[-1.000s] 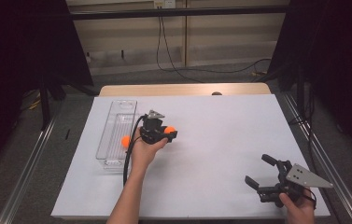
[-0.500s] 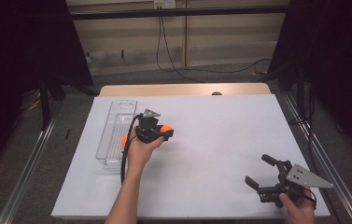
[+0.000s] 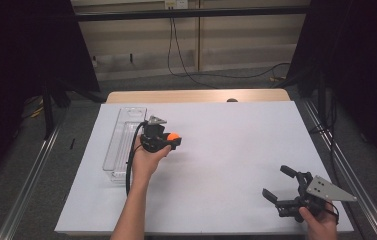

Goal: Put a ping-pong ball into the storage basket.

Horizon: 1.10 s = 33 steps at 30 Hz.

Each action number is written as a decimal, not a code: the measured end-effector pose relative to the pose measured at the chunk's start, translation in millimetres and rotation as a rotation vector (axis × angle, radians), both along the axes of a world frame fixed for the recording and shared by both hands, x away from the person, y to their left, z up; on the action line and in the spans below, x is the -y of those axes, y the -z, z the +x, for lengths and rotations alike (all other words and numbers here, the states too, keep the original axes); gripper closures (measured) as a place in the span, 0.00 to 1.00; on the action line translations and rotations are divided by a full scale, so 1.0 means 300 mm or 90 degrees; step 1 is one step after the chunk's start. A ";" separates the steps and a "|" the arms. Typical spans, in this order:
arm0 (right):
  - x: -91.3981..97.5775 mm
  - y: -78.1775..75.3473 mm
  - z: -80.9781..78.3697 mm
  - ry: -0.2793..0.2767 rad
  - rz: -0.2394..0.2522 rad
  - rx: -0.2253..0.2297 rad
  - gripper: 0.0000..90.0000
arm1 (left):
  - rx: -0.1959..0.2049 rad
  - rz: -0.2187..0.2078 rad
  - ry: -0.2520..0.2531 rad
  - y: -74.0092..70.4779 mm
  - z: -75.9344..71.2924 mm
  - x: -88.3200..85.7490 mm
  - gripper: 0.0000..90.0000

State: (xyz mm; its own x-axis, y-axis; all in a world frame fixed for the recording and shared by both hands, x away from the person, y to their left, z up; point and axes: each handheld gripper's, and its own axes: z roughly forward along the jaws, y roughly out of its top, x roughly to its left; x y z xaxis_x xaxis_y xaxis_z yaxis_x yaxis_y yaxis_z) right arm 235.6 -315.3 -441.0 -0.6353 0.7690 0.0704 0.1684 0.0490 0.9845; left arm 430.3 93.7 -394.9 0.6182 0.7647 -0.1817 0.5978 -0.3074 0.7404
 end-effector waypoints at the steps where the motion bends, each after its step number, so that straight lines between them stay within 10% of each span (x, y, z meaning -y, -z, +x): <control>1: 0.000 0.000 0.000 0.000 0.000 0.000 0.01 | 0.000 0.002 0.000 -0.002 0.000 -0.002 0.57; 33: 0.001 0.000 0.000 -0.001 0.000 0.001 0.01 | 0.002 -0.011 -0.019 -0.030 -0.004 -0.055 0.57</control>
State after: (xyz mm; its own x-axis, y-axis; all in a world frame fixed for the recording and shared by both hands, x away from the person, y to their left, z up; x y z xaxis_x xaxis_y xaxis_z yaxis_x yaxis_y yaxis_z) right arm 235.7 -315.6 -441.0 -0.6360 0.7686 0.0691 0.1671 0.0498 0.9847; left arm 429.0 110.2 -386.0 0.5958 0.7797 -0.1929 0.6038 -0.2765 0.7476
